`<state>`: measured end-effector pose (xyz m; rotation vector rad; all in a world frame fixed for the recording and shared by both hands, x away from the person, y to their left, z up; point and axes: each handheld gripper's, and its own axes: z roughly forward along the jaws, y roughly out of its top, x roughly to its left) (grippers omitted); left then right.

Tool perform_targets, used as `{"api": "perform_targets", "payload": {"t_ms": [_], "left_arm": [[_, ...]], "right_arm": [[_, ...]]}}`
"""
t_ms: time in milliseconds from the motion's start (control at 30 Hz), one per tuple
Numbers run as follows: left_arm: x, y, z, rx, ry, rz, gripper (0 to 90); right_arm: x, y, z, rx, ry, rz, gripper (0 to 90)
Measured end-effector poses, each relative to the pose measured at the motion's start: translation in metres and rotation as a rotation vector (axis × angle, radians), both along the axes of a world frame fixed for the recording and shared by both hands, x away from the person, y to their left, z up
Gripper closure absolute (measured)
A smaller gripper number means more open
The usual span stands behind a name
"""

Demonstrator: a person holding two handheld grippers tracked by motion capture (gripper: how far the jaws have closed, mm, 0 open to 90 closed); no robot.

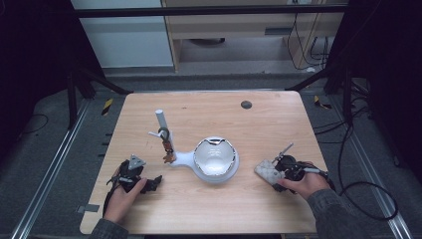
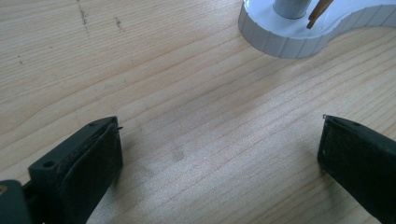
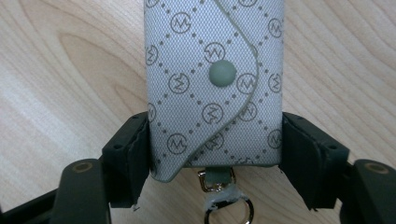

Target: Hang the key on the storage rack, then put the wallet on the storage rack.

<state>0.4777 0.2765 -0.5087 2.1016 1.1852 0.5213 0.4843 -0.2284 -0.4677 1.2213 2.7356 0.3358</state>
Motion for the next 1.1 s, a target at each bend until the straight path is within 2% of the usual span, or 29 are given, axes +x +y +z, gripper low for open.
{"api": "perform_targets", "payload": {"t_ms": [100,333,733,1100], "left_arm": [[0.0,0.0,0.0,0.0,0.0,-0.002,0.0],[0.0,0.0,0.0,0.002,0.001,-0.003,0.0],[0.0,0.0,0.0,-0.001,0.0,-0.004,0.0],[-0.001,-0.001,0.0,0.0,-0.001,-0.005,0.0]], "right_arm": [[-0.002,-0.001,0.006,-0.001,-0.014,0.015,30.9],[-0.008,-0.002,0.033,0.008,-0.066,0.06,31.1],[-0.014,0.011,0.08,0.007,-0.14,0.132,31.1],[-0.014,0.029,0.097,-0.01,-0.159,0.197,31.2]]}}
